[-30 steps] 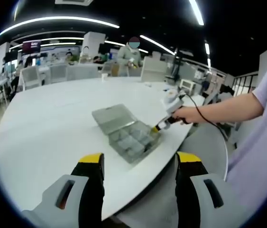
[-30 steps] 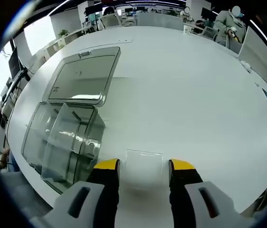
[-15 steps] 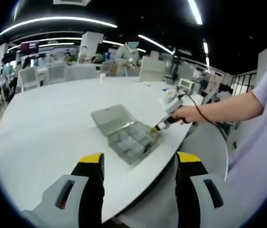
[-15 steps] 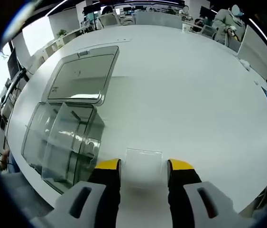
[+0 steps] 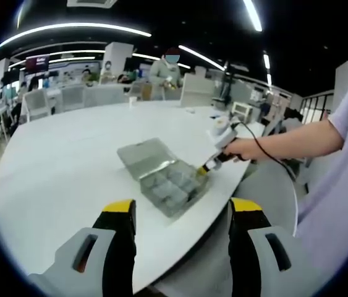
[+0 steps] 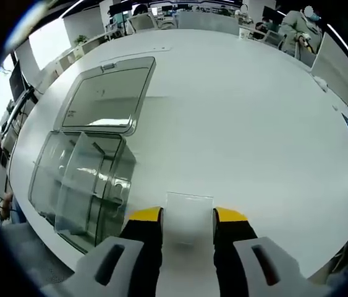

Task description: Insert the divider into the dual guide fixture by aligning both edges with the guide slots and pushing it downward to the bottom, including one-sided entry, uneven engagement, binding, and posture correction.

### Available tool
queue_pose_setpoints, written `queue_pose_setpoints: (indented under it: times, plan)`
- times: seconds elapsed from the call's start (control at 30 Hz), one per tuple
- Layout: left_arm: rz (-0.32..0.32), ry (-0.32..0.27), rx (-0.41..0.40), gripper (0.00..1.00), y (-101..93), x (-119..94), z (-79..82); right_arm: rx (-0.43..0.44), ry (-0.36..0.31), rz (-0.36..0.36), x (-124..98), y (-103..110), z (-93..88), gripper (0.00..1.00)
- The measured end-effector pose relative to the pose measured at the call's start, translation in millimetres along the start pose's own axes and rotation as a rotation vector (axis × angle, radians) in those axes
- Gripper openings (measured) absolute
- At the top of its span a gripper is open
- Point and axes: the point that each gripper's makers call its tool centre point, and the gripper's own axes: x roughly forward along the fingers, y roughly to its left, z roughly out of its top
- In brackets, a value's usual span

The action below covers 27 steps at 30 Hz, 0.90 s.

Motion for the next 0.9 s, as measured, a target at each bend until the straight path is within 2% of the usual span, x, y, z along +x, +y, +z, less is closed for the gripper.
queue_pose_setpoints:
  times: [0.9]
  plan:
    - [-0.002, 0.011, 0.012, 0.58, -3.3, 4.3, 0.2, -0.002, -0.038, 0.054, -7.0, 0.6, 5.3, 0.26]
